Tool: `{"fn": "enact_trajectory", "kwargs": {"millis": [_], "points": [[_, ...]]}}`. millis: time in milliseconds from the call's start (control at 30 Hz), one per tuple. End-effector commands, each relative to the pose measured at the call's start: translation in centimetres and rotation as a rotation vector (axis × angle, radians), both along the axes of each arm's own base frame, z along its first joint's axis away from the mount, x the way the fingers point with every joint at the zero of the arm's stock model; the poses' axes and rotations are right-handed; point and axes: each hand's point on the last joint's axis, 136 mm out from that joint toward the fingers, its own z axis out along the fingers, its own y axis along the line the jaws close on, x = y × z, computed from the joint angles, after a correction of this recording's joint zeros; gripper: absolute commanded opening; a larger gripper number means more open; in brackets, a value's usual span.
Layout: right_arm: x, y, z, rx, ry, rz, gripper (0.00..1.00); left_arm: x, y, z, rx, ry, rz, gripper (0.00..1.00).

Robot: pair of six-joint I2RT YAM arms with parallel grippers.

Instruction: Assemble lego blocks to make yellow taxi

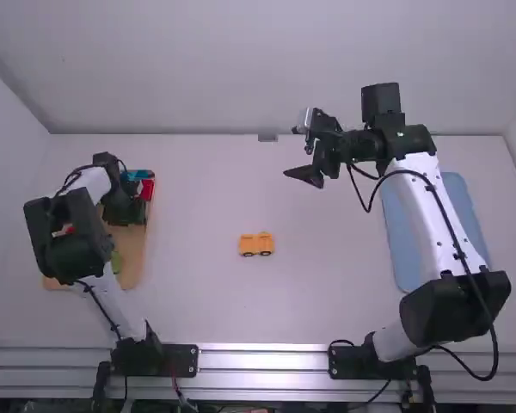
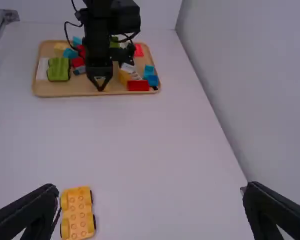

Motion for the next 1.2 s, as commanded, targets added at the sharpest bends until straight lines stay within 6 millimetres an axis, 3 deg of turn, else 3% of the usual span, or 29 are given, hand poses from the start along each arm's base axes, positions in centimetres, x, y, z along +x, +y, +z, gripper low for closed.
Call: {"fn": "enact_trajectory", "kwargs": {"millis": [0,467,533,567,733,867,967,1167], "points": [[0.0,-0.1,1.2,0.010,-0.024,-0.001,0.99,-0.5,0.0,-0.8,0.012,0.028,0.002,0.52],[0.1,-0.1,1.2,0.012,-0.028,0.000,0.99,-0.9,-0.4,-2.1,-0.014,0.011,0.011,0.48],[0.1,-0.1,1.2,0.011,-0.028,-0.001,0.99,-0.6,-0.3,-2.1,-0.009,0.000,0.033,0.45],[0.1,-0.1,1.2,0.011,-0.026,-0.001,0.99,-0.1,-0.2,-2.0,-0.006,-0.023,0.038,0.39],[0.0,-0.1,1.2,0.011,-0.026,-0.001,0.99,1.0,0.0,-1.8,0.005,-0.063,0.053,0.33],[0.0,-0.1,1.2,0.011,-0.026,-0.001,0.99,1.2,0.0,-0.4,-0.007,-0.046,0.163,0.21],[0.1,-0.1,1.2,0.011,-0.028,-0.001,0.99,1.5,-1.1,1.9,-0.019,-0.019,0.194,0.09],[0.0,-0.1,1.2,0.010,-0.025,-0.001,0.99,2.1,-3.2,4.5,0.088,-0.025,0.216,0.05]]}}
